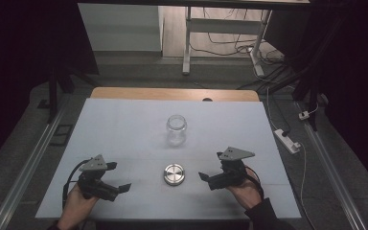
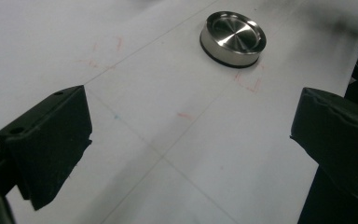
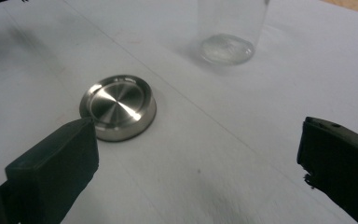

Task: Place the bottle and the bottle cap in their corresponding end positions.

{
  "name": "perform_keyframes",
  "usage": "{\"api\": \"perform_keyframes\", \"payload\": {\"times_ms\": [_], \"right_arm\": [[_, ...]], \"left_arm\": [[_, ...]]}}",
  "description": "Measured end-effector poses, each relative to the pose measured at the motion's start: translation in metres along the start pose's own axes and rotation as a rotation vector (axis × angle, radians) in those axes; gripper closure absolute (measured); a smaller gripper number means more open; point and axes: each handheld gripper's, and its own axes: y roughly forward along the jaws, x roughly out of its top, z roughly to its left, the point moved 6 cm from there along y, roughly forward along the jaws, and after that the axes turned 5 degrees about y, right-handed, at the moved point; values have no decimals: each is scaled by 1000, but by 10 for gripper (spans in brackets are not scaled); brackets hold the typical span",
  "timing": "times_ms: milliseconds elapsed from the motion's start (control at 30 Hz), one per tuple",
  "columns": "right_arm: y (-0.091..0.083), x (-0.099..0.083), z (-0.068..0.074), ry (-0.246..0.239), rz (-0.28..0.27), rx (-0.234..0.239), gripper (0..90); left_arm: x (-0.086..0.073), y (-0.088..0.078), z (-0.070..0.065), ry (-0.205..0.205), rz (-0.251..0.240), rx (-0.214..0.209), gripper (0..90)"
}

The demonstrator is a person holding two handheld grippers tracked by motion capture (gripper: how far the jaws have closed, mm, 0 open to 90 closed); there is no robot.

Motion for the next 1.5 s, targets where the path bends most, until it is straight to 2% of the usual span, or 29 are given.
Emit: {"api": "perform_keyframes", "payload": {"times_ms": [333, 733, 1033, 1200, 1300, 1500], "right_arm": [[-35, -24, -14, 35, -10, -77, 0], [-66, -55, -28, 112, 1, -145, 0], [-80, -73, -34, 144, 20, -190, 0], [-86, -78, -35, 160, 25, -209, 0], [-89, -81, -36, 164, 40, -225, 0], [-90, -83, -37, 172, 58, -236, 0]], "left_arm": [[-19, -20, 4, -38, -7, 50, 0], [-44, -37, 5, -81, 14, 100, 0], [-61, -48, 7, -126, 21, 134, 0], [-69, -51, 8, -135, 50, 160, 0], [-71, -53, 8, -145, 50, 166, 0], [-73, -52, 8, -158, 81, 171, 0]]}}
